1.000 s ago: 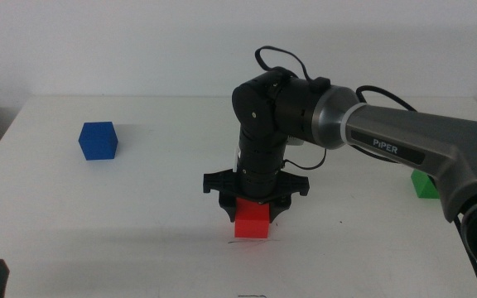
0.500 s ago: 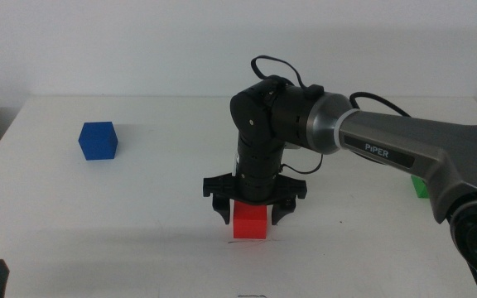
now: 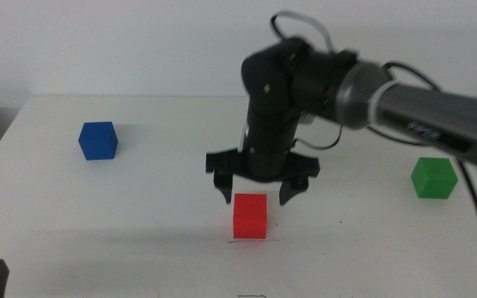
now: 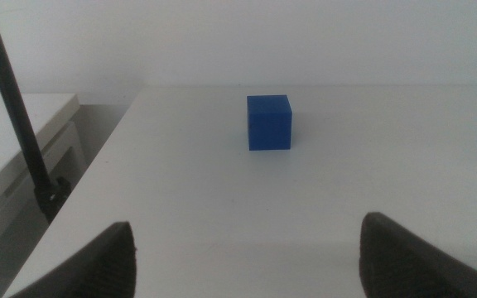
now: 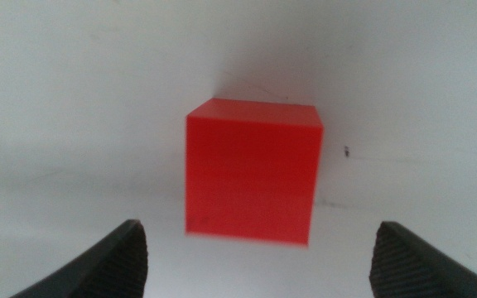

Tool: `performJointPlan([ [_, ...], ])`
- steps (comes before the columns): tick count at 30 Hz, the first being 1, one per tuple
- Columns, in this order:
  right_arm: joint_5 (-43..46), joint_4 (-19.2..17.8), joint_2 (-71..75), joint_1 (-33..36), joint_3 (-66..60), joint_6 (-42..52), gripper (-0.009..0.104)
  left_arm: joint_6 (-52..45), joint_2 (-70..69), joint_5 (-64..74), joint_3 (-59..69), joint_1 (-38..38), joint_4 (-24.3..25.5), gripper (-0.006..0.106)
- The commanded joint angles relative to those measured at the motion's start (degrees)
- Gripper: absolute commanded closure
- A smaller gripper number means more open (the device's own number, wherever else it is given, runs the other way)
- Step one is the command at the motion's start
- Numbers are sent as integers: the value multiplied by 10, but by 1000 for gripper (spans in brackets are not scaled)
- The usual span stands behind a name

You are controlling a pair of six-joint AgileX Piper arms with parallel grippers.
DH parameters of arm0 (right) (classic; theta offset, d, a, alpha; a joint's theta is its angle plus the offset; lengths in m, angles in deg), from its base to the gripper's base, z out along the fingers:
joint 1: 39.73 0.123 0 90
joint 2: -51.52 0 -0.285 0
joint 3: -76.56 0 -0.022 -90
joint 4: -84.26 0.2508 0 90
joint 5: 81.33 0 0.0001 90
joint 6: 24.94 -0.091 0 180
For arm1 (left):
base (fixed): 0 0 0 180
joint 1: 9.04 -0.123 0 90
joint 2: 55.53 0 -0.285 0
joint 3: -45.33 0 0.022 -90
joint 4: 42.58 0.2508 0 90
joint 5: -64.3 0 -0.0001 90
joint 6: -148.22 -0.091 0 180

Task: Stack red cubes first, then green, then blue cubes in a specific spot.

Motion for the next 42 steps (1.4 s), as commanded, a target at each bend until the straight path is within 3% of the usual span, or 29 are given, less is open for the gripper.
performJointPlan([
  [1, -10, -11, 65, -1, 18, 9, 6, 1, -15, -48, -1, 2, -5, 10],
  [8, -20, -26, 148, -35, 16, 83, 6, 1, -15, -48, -1, 2, -5, 10],
  [16, -24, -77, 228, -163, -23, 157, 6, 1, -15, -48, -1, 2, -5, 10],
  [20, 24, -57, 280, -233, -105, 157, 6, 1, -15, -48, -1, 2, -5, 10],
  [25, 27, 2, 299, -335, -174, 222, 6, 1, -15, -48, -1, 2, -5, 10],
  [31, 58, -4, 270, -379, -195, 334, 6, 1, -15, -48, -1, 2, -5, 10],
  [42, 116, -11, 170, -395, -195, 363, 6, 1, -15, -48, -1, 2, -5, 10],
])
